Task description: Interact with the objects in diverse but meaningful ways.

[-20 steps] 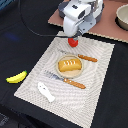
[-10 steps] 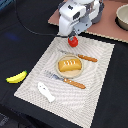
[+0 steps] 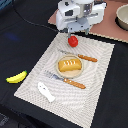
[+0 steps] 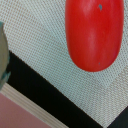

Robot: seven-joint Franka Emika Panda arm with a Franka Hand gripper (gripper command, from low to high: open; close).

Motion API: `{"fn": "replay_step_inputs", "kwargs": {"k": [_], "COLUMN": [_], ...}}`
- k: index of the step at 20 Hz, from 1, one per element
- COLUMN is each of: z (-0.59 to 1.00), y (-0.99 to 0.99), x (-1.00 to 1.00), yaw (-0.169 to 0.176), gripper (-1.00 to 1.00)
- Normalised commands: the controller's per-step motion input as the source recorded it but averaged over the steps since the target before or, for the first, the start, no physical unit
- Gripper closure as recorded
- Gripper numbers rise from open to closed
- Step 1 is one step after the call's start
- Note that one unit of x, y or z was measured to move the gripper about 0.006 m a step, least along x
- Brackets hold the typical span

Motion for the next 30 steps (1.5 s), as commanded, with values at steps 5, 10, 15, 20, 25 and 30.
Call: {"fn": "replay_step_inputs", "kwargs": {"k": [5,10,15,20,25,30], "z": [-0.32,-0.36,-0.37,-0.36,-0.18,0.35], "y": [0.0,0.08,0.1,0.1,0.12,0.31], "x": [-0.22,-0.17,-0.19,-0.2,-0.13,0.14], "yaw": [-0.02,-0.003,0.0,0.0,-0.003,-0.055], "gripper": [-1.0,-1.0,-1.0,-1.0,1.0,1.0]}}
